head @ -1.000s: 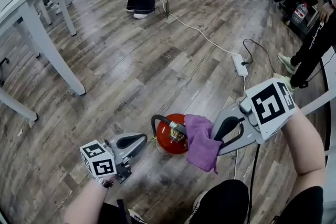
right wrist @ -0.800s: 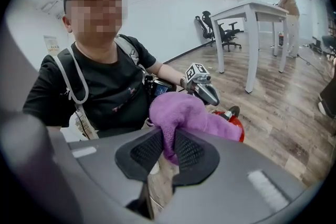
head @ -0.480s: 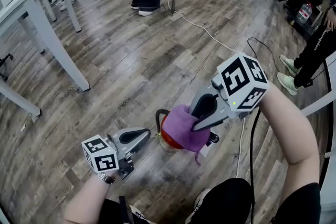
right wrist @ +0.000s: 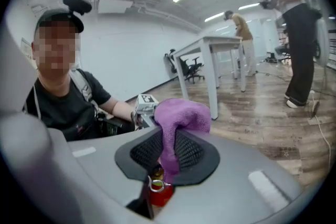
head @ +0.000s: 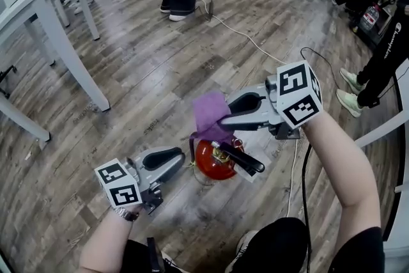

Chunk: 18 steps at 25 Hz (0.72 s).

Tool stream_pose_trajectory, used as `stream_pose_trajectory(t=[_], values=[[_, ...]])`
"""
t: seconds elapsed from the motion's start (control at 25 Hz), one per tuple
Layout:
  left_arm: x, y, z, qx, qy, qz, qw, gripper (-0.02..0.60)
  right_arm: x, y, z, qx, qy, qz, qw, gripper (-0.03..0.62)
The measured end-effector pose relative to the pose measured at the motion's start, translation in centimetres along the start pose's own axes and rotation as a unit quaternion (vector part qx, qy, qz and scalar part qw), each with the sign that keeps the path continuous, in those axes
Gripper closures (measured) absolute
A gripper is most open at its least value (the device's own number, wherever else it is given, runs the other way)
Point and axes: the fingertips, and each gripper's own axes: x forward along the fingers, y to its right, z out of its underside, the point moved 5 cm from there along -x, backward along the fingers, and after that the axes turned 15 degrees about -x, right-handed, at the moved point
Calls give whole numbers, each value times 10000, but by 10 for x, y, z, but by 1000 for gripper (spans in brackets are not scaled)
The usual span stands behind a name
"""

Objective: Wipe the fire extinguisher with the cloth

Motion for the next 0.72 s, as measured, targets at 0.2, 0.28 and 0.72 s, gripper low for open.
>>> stream_pose_trajectory(t=[0.2, 0.28, 0.72], values=[[8, 43, -39, 602, 282, 371, 9971, 418, -34, -7, -27, 270, 1363, 586, 9886, 536], [14, 58, -56, 846, 391, 352, 9950, 374, -39, -10, -33, 402, 1560, 655, 9848, 536], [61, 92, -65, 1108, 29, 412, 9930, 210, -20, -39, -57, 389, 1468, 482, 9872, 536]])
